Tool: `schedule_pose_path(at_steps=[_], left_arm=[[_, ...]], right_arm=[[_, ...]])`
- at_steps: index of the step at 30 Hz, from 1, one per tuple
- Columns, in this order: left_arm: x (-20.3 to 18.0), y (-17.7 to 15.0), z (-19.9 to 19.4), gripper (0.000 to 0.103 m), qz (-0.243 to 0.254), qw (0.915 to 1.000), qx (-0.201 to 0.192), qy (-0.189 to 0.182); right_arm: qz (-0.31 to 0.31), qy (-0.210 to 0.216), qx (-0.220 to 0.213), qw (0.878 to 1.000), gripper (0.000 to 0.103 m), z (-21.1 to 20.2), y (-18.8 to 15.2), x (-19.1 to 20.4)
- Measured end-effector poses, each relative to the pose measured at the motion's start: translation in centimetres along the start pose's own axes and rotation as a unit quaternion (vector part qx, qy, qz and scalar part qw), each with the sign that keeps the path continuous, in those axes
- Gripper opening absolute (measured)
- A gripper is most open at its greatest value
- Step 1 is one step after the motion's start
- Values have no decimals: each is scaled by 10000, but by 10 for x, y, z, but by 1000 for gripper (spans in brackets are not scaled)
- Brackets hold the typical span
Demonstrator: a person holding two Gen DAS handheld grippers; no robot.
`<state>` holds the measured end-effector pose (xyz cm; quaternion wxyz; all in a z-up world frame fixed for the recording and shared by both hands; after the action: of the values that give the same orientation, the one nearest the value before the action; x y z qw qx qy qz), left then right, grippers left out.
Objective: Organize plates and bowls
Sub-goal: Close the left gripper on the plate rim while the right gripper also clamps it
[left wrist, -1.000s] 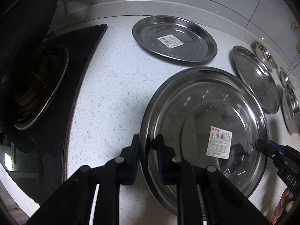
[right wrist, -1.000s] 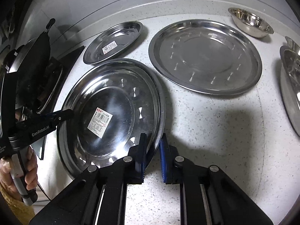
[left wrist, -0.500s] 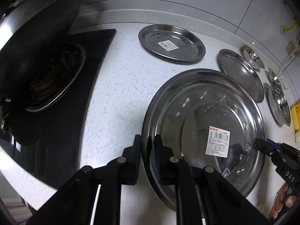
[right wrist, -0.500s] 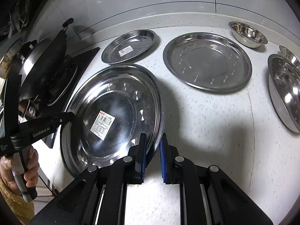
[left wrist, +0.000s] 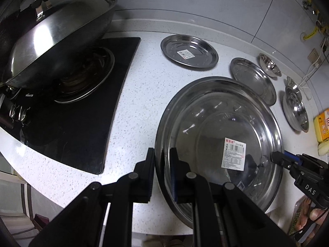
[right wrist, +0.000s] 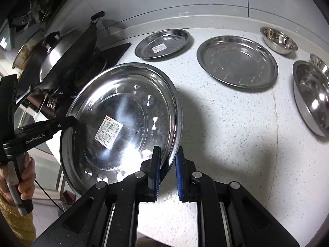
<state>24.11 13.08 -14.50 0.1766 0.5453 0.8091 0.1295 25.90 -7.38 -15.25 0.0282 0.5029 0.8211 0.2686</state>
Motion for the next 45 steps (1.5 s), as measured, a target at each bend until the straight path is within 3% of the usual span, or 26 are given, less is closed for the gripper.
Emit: schedule_pose_path(at_steps=[6,15,26,37,45], left_arm=[[-1,8,15,12,165,9992,195,-314],[12,7,38,12,456,9969,458,-444],[19,-13,78,12,508,9938,951,-290],[14,-20,80,12,644,9954,711,-12],[18,-22,78,12,471,9966,677,-84]], right_arm=[[-36,-161,107,9998,13,-5,5,3],[158,-458,360,9982,13,10,5,10],[150,-372,892,9952,14,47,-15,5],[-19,-241,1014,9946,15,53,-23,2],[-126,-116,992,9949,16,55,-23,3]])
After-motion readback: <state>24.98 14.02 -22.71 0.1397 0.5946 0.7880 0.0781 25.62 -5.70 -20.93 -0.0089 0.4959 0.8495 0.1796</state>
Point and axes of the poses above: each gripper's, at about its wrist camera, not at the fingertips, and z roughly the way its jaws point, x to its left, y to its top, the point moved 7 cm from there along z, roughly the way its jaws point, and after that the axes turned 8 degrees about -z, right-handed, at the moved point
